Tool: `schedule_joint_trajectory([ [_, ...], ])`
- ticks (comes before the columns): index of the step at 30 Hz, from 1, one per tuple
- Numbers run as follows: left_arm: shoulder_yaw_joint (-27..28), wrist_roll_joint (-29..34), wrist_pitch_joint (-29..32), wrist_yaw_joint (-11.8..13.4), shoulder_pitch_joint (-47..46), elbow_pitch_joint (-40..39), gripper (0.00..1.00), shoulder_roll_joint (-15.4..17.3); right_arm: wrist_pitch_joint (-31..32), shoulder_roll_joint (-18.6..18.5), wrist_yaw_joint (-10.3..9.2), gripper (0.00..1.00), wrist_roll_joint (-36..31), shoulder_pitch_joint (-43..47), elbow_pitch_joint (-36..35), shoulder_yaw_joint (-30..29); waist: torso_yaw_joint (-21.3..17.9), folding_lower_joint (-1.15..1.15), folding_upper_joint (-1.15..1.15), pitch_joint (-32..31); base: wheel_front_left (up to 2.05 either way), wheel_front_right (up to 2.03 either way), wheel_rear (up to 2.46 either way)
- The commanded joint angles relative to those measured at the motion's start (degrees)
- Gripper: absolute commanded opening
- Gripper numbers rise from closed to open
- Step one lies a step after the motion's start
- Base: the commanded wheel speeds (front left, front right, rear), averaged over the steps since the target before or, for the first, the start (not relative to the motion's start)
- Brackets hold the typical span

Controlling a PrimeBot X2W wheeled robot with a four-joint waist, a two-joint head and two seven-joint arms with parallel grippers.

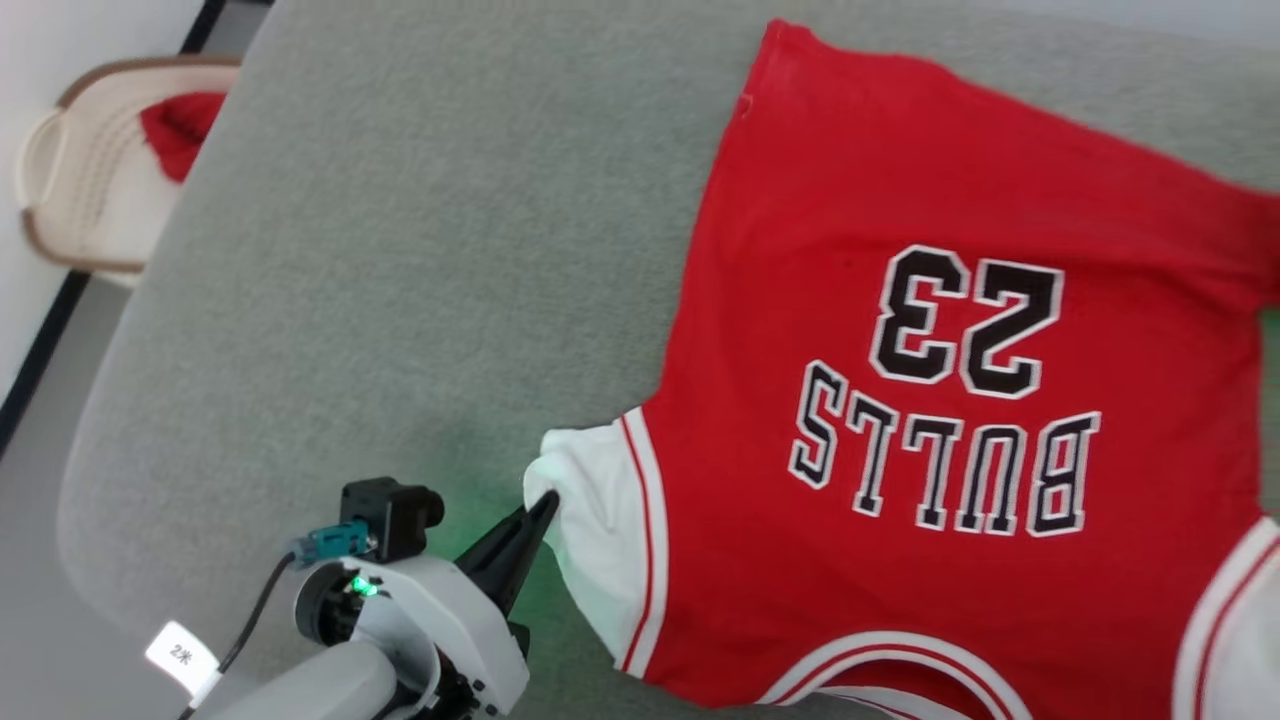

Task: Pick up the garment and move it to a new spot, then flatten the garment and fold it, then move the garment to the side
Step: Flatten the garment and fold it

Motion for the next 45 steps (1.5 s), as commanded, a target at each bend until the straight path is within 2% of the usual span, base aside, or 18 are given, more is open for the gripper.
schedule_joint_trajectory([
  [1,0.1,-0.5,0.0,0.5,0.9,-0.3,0.0,0.5,0.3,-0.6,-0.04,0.0,1.8,2.9,-2.1,0.3,-3.6,0.0,0.0,-3.2,0.0,0.0,0.0],
  [7,0.7,-0.9,0.1,2.0,2.5,-2.1,0.0,2.6,0.8,-2.3,-0.04,0.0,8.0,15.5,-12.8,-1.2,-7.1,0.0,0.0,-5.6,0.0,0.0,0.0],
  [13,1.0,-1.6,0.4,3.6,4.2,-4.0,0.0,4.7,1.1,-1.2,-0.04,0.0,10.0,29.5,-21.9,-6.1,-9.8,0.0,0.0,-7.8,0.0,0.0,0.0],
  [24,1.5,-2.5,0.6,5.5,6.2,-7.1,0.0,7.1,1.9,7.2,-0.05,0.0,7.1,50.2,-34.0,-16.7,-12.6,0.0,0.0,-9.4,0.0,0.0,0.0],
  [31,1.6,-2.6,0.5,6.1,6.5,-8.2,0.0,7.5,0.5,11.5,-0.04,0.0,4.8,53.9,-35.7,-18.5,-13.4,0.0,0.0,-9.6,0.0,0.0,0.0],
  [32,1.6,-2.6,0.6,6.1,6.6,-8.3,0.0,7.6,0.3,11.8,-0.04,0.08,4.6,54.1,-35.6,-18.3,-13.4,0.0,0.0,-9.6,0.0,0.0,0.0],
  [33,1.6,-2.6,0.6,6.1,6.6,-8.4,0.0,7.6,-0.1,12.0,-0.04,0.42,4.6,54.1,-35.9,-18.1,-13.4,0.0,0.0,-9.6,0.0,0.0,0.0],
  [34,1.6,-2.6,0.6,6.1,6.6,-8.5,0.0,7.6,-0.6,12.2,-0.04,1.0,4.7,54.0,-36.1,-18.2,-13.4,0.0,0.0,-9.7,0.0,0.0,0.0],
  [39,1.8,-2.7,0.4,6.3,6.9,-8.7,0.0,7.6,-1.5,12.3,-0.05,1.0,4.5,53.9,-37.7,-18.2,-13.3,0.0,0.0,-9.7,0.0,0.0,0.0],
  [45,2.0,-2.4,0.3,6.5,7.3,-9.3,0.0,7.6,-2.2,11.1,-0.04,1.0,4.9,52.4,-44.8,-16.9,-13.0,0.0,0.0,-9.6,0.0,0.0,0.0],
])
